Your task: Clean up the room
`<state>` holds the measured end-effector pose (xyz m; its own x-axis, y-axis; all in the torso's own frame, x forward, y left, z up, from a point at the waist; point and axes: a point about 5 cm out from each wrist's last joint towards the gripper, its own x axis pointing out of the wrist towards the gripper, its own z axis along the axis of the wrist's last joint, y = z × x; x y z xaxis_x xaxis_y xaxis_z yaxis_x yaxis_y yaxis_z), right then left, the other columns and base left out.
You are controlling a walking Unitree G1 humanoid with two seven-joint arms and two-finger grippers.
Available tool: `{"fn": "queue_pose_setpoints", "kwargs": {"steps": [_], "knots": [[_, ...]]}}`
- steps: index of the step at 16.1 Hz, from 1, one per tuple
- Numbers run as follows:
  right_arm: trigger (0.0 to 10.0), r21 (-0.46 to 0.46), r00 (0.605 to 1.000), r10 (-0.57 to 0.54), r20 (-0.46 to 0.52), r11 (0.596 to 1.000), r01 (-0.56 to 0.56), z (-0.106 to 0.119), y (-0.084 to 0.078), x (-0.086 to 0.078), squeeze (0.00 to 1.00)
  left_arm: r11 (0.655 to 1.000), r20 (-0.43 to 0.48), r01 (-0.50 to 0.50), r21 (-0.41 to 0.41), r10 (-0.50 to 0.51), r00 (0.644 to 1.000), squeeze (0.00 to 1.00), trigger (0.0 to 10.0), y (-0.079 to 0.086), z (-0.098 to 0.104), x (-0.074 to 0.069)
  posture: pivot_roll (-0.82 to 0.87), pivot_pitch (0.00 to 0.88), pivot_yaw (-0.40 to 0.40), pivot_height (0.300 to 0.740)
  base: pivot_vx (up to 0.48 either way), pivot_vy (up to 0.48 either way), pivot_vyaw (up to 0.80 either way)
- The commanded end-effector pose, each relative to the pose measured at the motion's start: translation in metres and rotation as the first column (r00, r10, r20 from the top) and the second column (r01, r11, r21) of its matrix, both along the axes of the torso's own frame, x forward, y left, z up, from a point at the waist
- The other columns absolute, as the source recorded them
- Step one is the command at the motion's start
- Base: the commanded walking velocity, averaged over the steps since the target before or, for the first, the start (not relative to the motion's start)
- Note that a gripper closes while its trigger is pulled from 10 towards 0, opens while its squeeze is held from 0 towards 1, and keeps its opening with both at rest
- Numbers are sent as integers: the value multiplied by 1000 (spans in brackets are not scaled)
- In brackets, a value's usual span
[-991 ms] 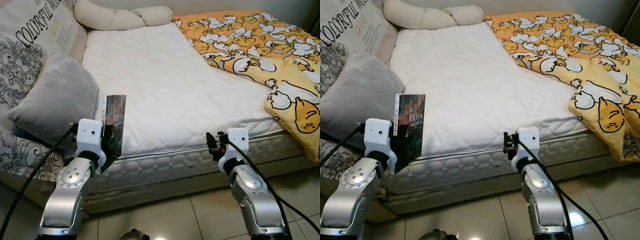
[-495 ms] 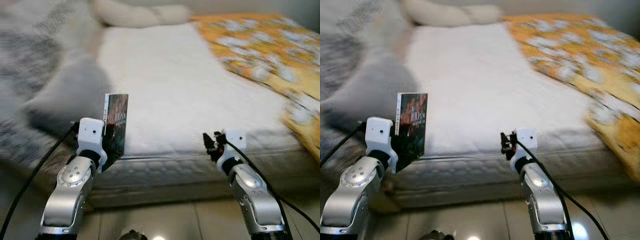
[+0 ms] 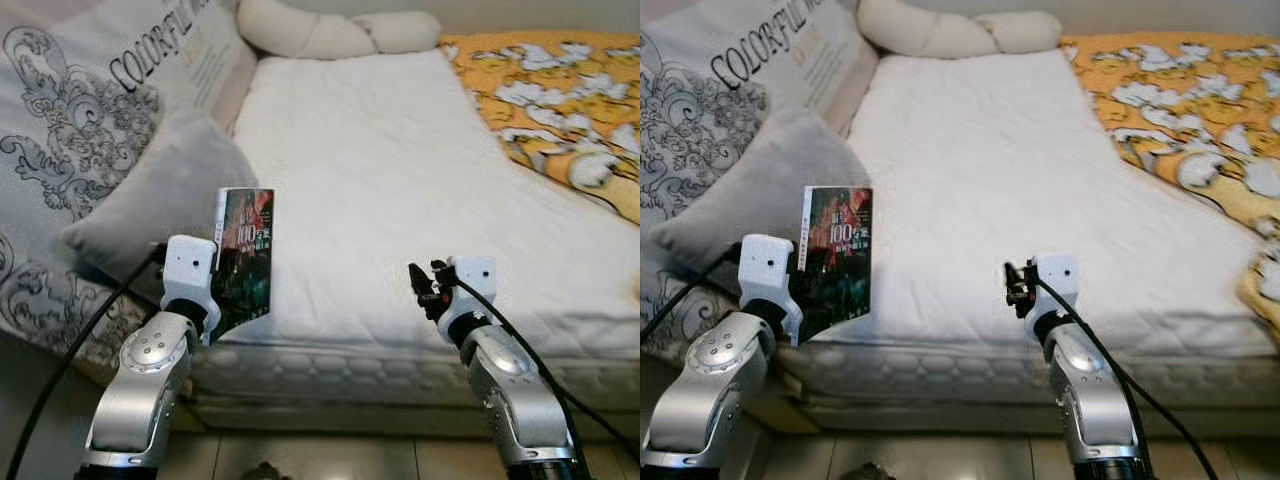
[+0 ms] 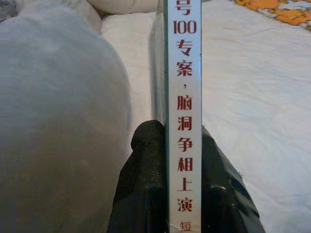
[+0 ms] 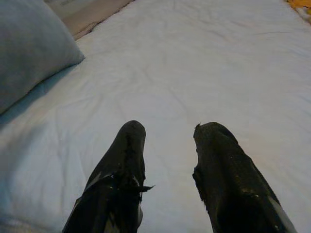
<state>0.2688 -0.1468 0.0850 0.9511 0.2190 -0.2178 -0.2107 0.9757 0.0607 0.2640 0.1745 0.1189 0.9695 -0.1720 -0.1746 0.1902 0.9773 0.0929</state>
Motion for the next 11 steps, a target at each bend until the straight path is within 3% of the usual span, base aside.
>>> {"fn": "queue_pose_setpoints", "kwargs": {"steps": [1,11], "knots": [[10000,18,1000,16,14,1000,-17,3,6,1,0,1000,47,-13,12,13,999,0,10000,5,11,3,65,0,59,740,311,0,0],[10000,7,1000,2,15,1000,-2,3,2,0,0,1000,32,29,7,-29,999,0,10000,-1,8,3,50,0,69,740,313,0,0]]}}
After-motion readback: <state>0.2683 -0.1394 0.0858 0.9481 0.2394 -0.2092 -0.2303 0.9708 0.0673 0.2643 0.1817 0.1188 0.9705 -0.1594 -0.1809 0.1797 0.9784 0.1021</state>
